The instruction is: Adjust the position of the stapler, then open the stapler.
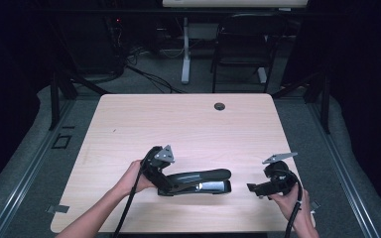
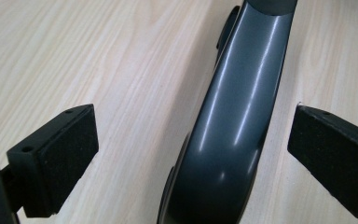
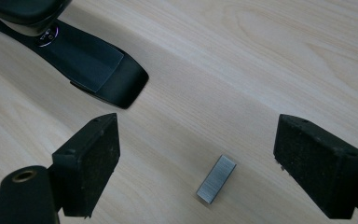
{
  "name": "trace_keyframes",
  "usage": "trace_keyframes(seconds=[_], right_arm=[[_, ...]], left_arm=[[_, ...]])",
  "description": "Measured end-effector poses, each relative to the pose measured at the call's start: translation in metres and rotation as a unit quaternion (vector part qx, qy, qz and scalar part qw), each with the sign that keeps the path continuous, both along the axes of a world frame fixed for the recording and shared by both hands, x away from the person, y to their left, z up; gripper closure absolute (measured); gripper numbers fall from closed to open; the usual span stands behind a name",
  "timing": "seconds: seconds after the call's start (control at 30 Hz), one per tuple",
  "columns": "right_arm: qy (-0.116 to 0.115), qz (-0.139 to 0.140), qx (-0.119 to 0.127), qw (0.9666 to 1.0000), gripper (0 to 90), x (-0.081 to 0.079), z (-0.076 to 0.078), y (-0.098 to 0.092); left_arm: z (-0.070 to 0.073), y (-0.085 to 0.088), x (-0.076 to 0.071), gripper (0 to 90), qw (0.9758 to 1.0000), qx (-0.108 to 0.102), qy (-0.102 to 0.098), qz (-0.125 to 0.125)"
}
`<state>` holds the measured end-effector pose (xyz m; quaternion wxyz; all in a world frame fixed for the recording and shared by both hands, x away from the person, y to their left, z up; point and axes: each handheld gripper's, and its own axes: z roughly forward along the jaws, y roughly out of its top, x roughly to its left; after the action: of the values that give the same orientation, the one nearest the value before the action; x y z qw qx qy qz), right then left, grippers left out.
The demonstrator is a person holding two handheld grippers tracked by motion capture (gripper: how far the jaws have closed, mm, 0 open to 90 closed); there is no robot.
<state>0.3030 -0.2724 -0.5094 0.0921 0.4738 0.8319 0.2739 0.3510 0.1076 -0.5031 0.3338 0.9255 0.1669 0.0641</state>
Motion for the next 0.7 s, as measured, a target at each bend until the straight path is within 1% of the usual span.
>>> trace_keyframes(seconds=[0.1,0.13,0.17,0.2,0.27,0.3,0.33,0.4,0.43,0.53,0.6,0.63,0.7], right_arm=[[-0.004,-0.003,0.001,1.0,14.1,-0.002,0.0,0.005],[-0.005,-0.004,0.002,1.0,14.1,-0.002,-0.001,0.007],[-0.004,-0.001,-0.003,1.0,14.2,-0.004,0.0,0.009],[-0.006,-0.001,0.003,1.0,14.4,-0.004,0.0,0.011],[-0.01,-0.002,0.0,1.0,15.0,-0.005,0.002,0.015],[-0.009,-0.002,0.002,1.0,15.5,-0.006,0.002,0.017],[-0.01,-0.003,0.003,0.9999,15.4,-0.006,0.002,0.019],[-0.012,0.002,-0.003,0.9999,15.8,-0.007,0.002,0.023],[-0.012,0.002,-0.002,0.9999,15.8,-0.007,0.002,0.025],[-0.012,0.006,-0.002,0.9999,15.7,-0.008,0.002,0.029],[-0.017,0.005,-0.002,0.9998,16.2,-0.009,0.003,0.032],[-0.019,0.005,0.003,0.9998,16.8,-0.009,0.003,0.033],[-0.023,0.004,0.007,0.9997,18.7,-0.01,0.003,0.034]], left_arm=[[0.002,0.003,-0.007,0.8,0.9996,-0.008,-0.012,0.025],[0.004,0.004,-0.011,0.6,0.9991,-0.015,-0.018,0.035],[0.005,0.004,-0.013,0.7,0.9989,-0.015,-0.02,0.04],[0.006,0.003,-0.015,0.6,0.9988,-0.015,-0.019,0.042],[0.008,0.001,-0.02,0.8,0.9979,-0.023,-0.021,0.057],[0.009,0.0,-0.022,0.8,0.9979,-0.023,-0.02,0.057],[0.009,-0.002,-0.024,0.9,0.9976,-0.022,-0.023,0.061],[0.01,-0.005,-0.028,0.9,0.9975,-0.025,-0.018,0.064],[0.01,-0.007,-0.03,0.9,0.9971,-0.027,-0.017,0.069],[0.011,-0.014,-0.035,1.0,0.9965,-0.024,-0.017,0.078],[0.013,-0.019,-0.04,1.6,0.9955,-0.031,-0.018,0.088],[0.014,-0.023,-0.042,2.0,0.9951,-0.035,-0.02,0.09],[0.015,-0.03,-0.048,2.9,0.9949,-0.035,-0.024,0.092]])
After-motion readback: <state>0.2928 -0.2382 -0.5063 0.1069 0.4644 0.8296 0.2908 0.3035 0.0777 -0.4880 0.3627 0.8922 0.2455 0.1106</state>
